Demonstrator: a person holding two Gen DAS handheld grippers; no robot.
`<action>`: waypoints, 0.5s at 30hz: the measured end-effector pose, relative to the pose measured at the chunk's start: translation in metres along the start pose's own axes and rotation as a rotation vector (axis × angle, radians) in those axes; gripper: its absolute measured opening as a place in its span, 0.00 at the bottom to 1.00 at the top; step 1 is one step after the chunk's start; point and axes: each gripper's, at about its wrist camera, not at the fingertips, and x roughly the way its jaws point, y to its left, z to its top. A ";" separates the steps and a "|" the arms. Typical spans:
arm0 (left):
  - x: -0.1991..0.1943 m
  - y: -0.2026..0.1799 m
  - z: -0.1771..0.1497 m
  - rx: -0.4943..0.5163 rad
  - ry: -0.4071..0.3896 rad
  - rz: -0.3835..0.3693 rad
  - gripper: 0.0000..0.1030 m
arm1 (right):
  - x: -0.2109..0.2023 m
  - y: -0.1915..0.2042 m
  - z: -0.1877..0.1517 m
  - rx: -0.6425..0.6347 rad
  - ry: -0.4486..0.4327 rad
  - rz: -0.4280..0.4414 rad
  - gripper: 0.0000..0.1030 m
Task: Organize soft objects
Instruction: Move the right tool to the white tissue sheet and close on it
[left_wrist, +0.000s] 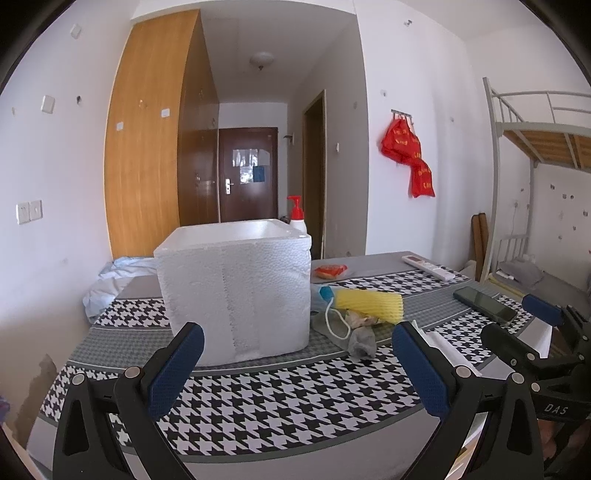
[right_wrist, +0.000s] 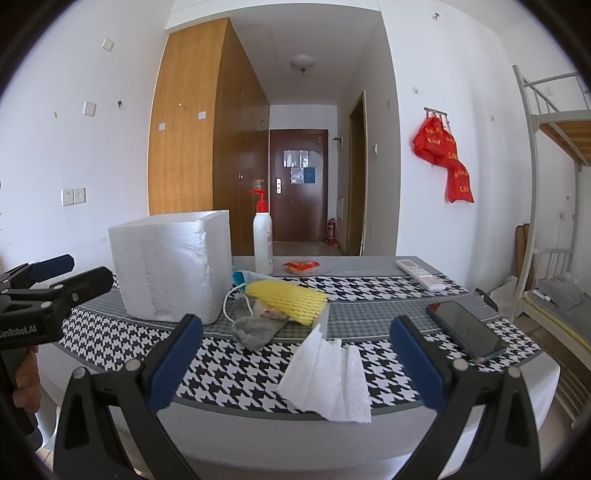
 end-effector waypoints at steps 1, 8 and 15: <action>0.002 0.000 0.001 -0.002 0.002 -0.001 0.99 | 0.002 -0.001 0.000 0.000 0.003 -0.001 0.99; 0.012 -0.003 0.005 0.014 0.013 -0.005 0.99 | 0.015 -0.009 -0.001 0.005 0.035 -0.017 0.99; 0.035 -0.013 0.001 0.030 0.065 -0.043 0.99 | 0.033 -0.018 -0.012 0.005 0.095 -0.039 0.99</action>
